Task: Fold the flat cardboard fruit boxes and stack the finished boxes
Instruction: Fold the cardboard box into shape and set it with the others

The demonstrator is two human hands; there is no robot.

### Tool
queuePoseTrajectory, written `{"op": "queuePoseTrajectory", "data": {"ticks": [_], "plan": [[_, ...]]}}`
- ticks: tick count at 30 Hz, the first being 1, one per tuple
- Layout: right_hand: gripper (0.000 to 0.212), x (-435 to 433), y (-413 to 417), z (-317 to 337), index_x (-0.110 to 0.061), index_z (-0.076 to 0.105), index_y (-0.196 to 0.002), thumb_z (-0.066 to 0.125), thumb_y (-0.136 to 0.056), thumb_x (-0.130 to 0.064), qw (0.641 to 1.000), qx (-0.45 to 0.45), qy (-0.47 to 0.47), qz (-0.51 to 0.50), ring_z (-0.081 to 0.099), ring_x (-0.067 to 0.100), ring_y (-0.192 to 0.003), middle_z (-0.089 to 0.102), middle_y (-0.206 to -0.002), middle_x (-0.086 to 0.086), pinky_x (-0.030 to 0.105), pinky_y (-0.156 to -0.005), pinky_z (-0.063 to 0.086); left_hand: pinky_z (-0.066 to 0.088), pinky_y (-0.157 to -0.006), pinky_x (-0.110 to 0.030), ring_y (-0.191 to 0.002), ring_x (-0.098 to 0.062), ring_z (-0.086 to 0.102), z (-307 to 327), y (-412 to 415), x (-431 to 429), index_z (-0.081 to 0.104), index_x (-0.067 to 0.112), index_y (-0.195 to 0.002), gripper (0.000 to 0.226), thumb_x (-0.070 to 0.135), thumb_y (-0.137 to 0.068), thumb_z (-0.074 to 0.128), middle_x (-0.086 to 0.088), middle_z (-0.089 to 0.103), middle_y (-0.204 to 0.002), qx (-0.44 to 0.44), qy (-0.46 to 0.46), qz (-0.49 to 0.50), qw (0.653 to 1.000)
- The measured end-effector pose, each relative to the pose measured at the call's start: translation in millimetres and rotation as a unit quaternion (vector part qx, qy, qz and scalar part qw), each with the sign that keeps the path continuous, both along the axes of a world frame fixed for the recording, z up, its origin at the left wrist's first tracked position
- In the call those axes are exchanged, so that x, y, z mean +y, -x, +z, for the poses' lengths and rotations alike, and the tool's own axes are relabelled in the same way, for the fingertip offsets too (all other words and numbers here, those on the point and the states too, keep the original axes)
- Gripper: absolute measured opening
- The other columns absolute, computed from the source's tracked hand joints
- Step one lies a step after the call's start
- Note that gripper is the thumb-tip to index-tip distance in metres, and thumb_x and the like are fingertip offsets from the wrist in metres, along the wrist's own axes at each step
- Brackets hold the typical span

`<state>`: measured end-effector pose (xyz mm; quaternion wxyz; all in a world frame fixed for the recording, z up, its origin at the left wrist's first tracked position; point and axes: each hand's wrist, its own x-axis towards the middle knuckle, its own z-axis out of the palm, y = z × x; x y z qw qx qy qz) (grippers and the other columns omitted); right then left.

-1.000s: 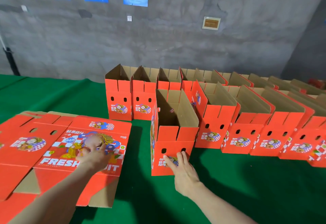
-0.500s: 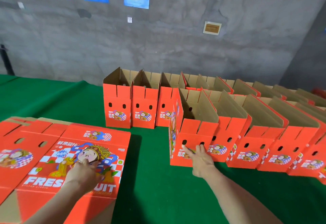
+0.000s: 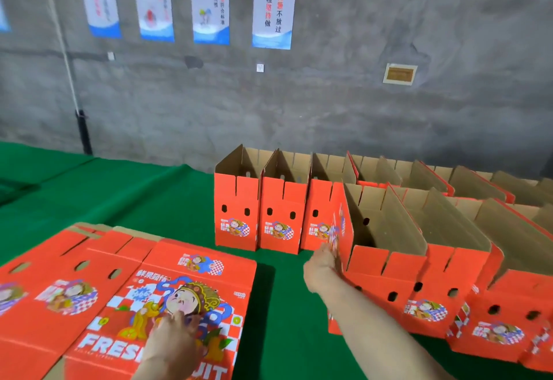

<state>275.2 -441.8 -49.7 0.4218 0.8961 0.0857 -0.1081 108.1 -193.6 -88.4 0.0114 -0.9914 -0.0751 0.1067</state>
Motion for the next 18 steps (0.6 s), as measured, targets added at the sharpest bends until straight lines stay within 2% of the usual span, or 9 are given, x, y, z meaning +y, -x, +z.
{"op": "queuePoseTrajectory", "data": {"ticks": [1,3,5,7,12,15,18], "plan": [[0.060,-4,-10,-6,-0.012,0.035,-0.146,0.048,-0.094,-0.040,0.999,-0.001,0.043,-0.024,0.021,0.043,-0.141,0.030,-0.154,0.016,0.062,-0.112,0.012,0.034,-0.109,-0.037,-0.133,-0.027,0.031,0,0,0,0.021,0.029,-0.149,0.066,0.057,-0.092,0.040,-0.007,0.033,-0.144,0.003,-0.002,0.002,1.000],[0.068,-14,-22,-21,-0.020,0.029,-0.150,0.049,-0.091,-0.048,0.993,0.004,0.107,-0.049,0.013,0.043,-0.144,0.025,-0.157,0.011,0.067,-0.110,0.005,0.035,-0.109,-0.037,-0.133,-0.028,0.031,2,0,-1,0.023,0.028,-0.149,0.064,0.055,-0.093,0.040,-0.008,0.033,-0.143,0.007,-0.009,0.005,1.000],[0.075,-23,-31,-33,-0.024,0.024,-0.152,0.047,-0.089,-0.058,0.989,0.016,0.140,-0.052,0.009,0.041,-0.145,0.021,-0.158,0.009,0.066,-0.111,0.004,0.037,-0.107,-0.037,-0.132,-0.028,0.032,2,1,0,0.024,0.028,-0.148,0.064,0.054,-0.093,0.042,-0.008,0.034,-0.142,0.007,-0.008,0.011,1.000],[0.075,-26,-33,-35,-0.025,0.027,-0.151,0.048,-0.088,-0.060,0.983,0.008,0.173,-0.061,0.009,0.038,-0.145,0.021,-0.158,0.008,0.065,-0.110,0.008,0.038,-0.105,-0.036,-0.130,-0.027,0.034,2,2,0,0.025,0.030,-0.148,0.064,0.055,-0.092,0.043,-0.007,0.036,-0.140,0.000,-0.005,0.014,1.000],[0.077,-27,-32,-36,-0.024,0.026,-0.151,0.053,-0.086,-0.056,0.979,-0.007,0.188,-0.075,0.011,0.040,-0.145,0.021,-0.158,0.010,0.066,-0.110,0.009,0.039,-0.104,-0.036,-0.132,-0.025,0.033,-5,3,3,0.023,0.032,-0.148,0.064,0.055,-0.092,0.042,-0.006,0.036,-0.141,-0.006,-0.003,0.014,1.000],[0.078,-33,-28,-34,-0.025,0.024,-0.151,0.055,-0.086,-0.053,0.984,-0.011,0.161,-0.075,0.009,0.042,-0.145,0.021,-0.158,0.011,0.065,-0.111,0.006,0.039,-0.103,-0.035,-0.133,-0.025,0.033,-4,3,4,0.021,0.033,-0.149,0.066,0.058,-0.091,0.041,-0.005,0.035,-0.142,-0.007,-0.005,0.013,1.000],[0.071,-42,-28,-31,-0.026,0.030,-0.149,0.053,-0.088,-0.053,0.986,-0.003,0.156,-0.062,0.009,0.041,-0.145,0.025,-0.157,0.009,0.066,-0.110,0.003,0.040,-0.102,-0.033,-0.132,-0.024,0.034,-5,3,4,0.021,0.035,-0.149,0.066,0.060,-0.091,0.039,-0.004,0.036,-0.142,-0.010,-0.010,0.009,1.000]]}}
